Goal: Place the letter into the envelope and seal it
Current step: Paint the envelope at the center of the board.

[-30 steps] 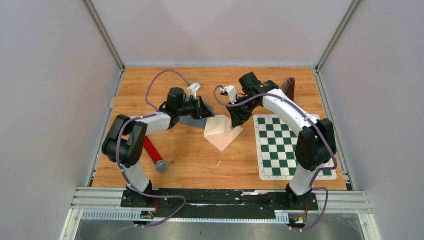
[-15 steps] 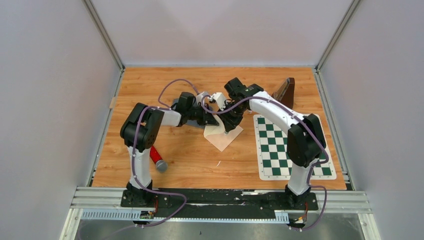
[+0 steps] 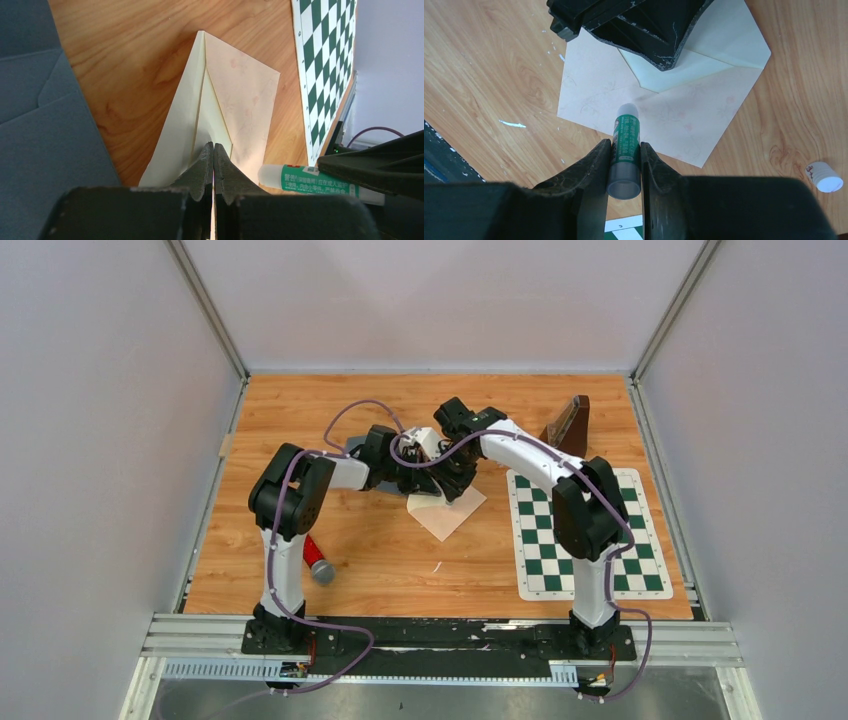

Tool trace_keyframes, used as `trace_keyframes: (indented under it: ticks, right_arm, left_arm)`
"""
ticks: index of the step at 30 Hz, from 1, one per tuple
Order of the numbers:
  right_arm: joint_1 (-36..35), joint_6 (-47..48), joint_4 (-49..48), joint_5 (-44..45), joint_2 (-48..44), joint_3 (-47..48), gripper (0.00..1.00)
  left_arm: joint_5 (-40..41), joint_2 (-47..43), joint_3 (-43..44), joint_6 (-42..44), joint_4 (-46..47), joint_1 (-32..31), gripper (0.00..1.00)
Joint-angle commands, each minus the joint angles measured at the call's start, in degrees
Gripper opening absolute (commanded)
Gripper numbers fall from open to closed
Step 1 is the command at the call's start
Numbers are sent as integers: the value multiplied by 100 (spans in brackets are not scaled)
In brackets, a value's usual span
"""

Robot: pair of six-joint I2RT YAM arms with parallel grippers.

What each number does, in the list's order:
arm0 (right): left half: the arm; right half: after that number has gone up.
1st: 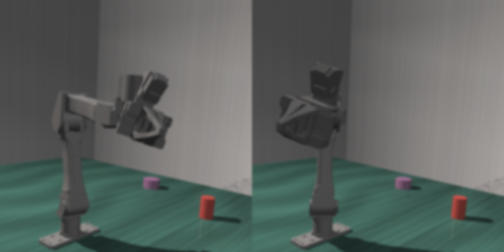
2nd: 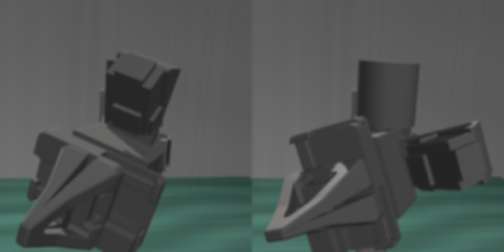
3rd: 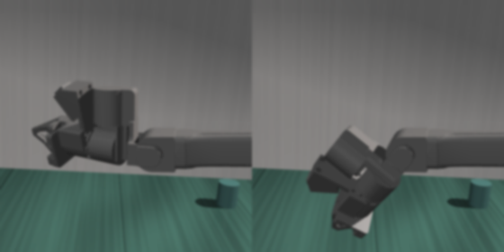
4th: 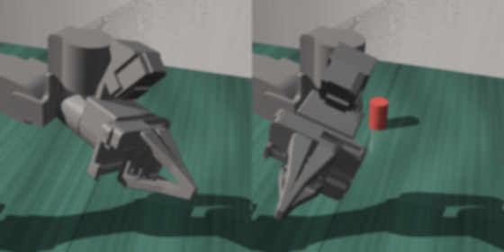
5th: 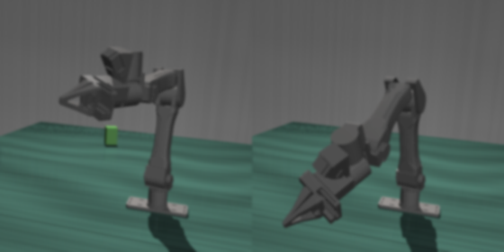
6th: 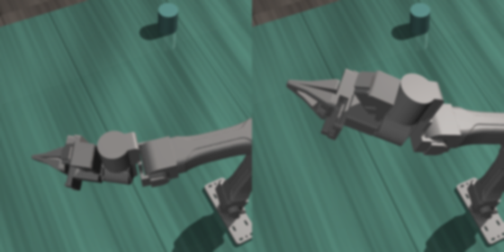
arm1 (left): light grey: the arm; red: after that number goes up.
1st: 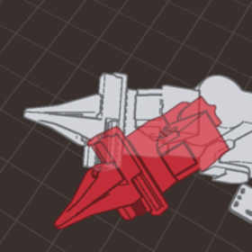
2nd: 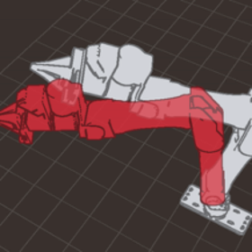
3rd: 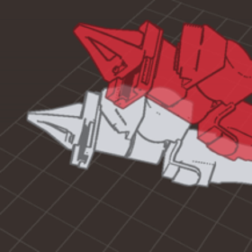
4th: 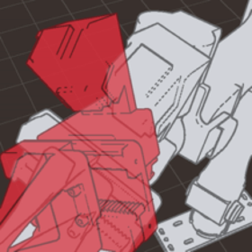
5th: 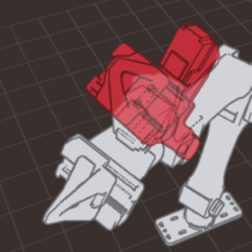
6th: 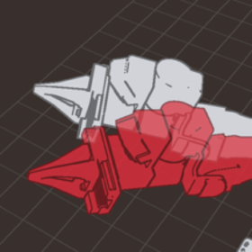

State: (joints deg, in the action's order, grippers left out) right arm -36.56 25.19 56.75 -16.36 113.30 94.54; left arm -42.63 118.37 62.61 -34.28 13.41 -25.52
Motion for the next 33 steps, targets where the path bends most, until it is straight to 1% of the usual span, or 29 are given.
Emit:
trace_keyframes:
  ticks: [1,16,26,33]
  right_arm:
    - [-59,84,-23,136,147,337,0]
    - [-305,262,15,630,483,575,0]
    - [-352,341,89,977,568,377,0]
    - [-352,323,101,1064,551,287,0]
  left_arm:
    - [197,129,229,215,-262,-40,0]
    - [326,194,247,260,-428,-68,0]
    - [366,211,249,270,-464,-67,0]
    - [400,204,228,270,-467,-65,0]
